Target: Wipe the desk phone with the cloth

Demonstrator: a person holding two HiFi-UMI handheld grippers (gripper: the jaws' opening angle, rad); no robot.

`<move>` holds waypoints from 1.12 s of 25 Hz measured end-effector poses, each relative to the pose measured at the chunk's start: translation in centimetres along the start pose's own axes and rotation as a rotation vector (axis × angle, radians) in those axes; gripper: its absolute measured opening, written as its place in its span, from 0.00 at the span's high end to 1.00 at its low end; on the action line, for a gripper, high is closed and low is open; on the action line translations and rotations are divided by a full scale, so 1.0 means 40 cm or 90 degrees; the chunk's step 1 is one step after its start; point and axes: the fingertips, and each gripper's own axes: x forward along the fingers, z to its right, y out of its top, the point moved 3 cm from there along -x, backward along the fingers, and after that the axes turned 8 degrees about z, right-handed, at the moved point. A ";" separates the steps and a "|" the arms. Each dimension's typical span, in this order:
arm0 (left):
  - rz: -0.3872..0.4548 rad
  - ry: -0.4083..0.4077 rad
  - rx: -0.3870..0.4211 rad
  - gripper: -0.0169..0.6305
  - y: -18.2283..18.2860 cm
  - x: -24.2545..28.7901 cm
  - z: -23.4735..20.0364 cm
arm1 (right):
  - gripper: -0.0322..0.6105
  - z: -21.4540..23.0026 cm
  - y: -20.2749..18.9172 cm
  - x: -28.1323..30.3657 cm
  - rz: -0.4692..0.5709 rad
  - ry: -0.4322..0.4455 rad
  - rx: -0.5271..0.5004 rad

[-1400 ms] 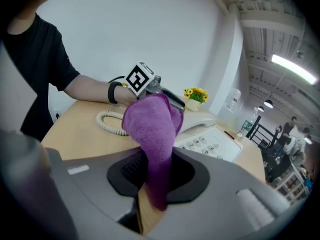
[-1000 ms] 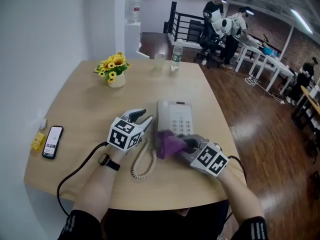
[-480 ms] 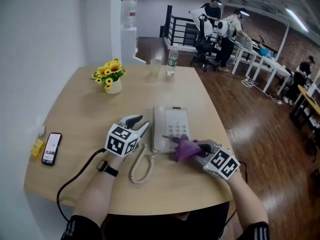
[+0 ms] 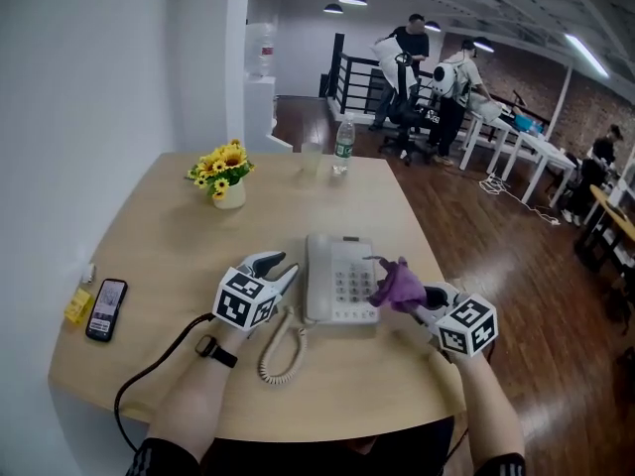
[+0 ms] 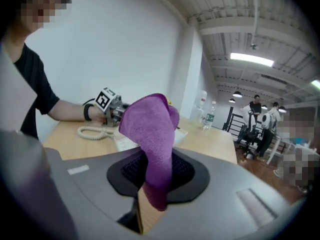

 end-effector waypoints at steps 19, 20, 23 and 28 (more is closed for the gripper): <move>0.000 0.000 0.007 0.77 -0.003 -0.001 0.001 | 0.82 0.125 -0.026 0.042 0.162 -0.093 0.168; 0.000 0.000 0.007 0.77 -0.004 0.000 0.000 | 0.82 0.127 -0.027 0.041 0.166 -0.093 0.169; 0.002 0.001 0.010 0.77 0.001 0.004 -0.002 | 0.82 0.129 -0.028 0.041 0.171 -0.087 0.172; -0.005 0.002 0.011 0.77 0.003 -0.001 0.001 | 0.82 0.119 -0.029 0.042 0.163 -0.080 0.170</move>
